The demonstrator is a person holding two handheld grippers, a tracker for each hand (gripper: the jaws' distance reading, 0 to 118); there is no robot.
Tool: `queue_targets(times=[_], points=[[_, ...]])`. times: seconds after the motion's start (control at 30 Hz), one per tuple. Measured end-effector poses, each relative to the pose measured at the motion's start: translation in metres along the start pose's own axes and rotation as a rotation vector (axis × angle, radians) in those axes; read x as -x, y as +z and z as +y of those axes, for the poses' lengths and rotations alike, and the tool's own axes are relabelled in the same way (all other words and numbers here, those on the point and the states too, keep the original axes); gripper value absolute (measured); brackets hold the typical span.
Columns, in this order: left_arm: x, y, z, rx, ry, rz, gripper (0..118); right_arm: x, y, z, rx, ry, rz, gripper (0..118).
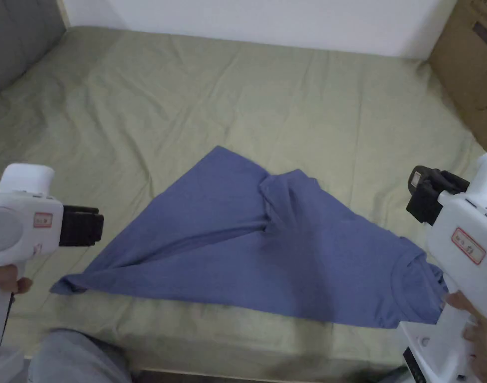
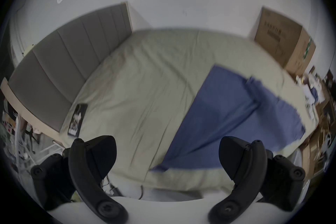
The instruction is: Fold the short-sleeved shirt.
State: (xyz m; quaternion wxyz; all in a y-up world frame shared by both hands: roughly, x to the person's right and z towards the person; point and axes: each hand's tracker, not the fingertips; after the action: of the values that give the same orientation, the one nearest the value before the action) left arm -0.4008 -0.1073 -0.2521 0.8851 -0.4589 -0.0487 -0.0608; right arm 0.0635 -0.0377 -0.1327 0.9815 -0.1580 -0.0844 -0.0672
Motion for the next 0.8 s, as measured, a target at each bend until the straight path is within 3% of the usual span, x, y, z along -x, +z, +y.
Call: queue_targets(times=[0.27, 0.33, 0.37, 0.4, 0.43, 0.5, 0.53, 0.7, 0.8], points=[[0.014, -0.062, -0.051, 0.220, 0.079, 0.040, 113, 0.005, -0.003, -0.011, 0.046, 0.016, -0.008, 0], [0.013, -0.067, -0.056, 0.218, 0.087, 0.026, 108, 0.005, -0.005, -0.012, 0.057, 0.023, -0.011, 0], [0.013, -0.068, -0.057, 0.211, 0.094, 0.026, 99, 0.005, -0.006, -0.013, 0.060, 0.024, -0.013, 0], [0.012, -0.069, -0.057, 0.188, 0.110, 0.033, 83, 0.005, -0.007, -0.013, 0.064, 0.022, -0.014, 0], [0.012, -0.071, -0.058, 0.151, 0.134, 0.018, 53, 0.005, -0.008, -0.014, 0.068, 0.018, -0.015, 0], [0.011, -0.073, -0.061, 0.125, 0.163, -0.044, 16, 0.004, -0.010, -0.016, 0.069, 0.011, -0.017, 0], [0.008, -0.068, -0.054, 0.123, 0.175, -0.076, 4, 0.005, -0.010, -0.017, 0.075, 0.012, -0.019, 0], [0.003, -0.061, -0.053, 0.061, 0.135, -0.030, 3, 0.002, -0.014, -0.023, 0.101, 0.034, -0.021, 0], [0.028, -0.078, -0.060, -0.008, 0.197, -0.038, 3, -0.002, -0.017, -0.021, 0.119, 0.048, -0.020, 0]])
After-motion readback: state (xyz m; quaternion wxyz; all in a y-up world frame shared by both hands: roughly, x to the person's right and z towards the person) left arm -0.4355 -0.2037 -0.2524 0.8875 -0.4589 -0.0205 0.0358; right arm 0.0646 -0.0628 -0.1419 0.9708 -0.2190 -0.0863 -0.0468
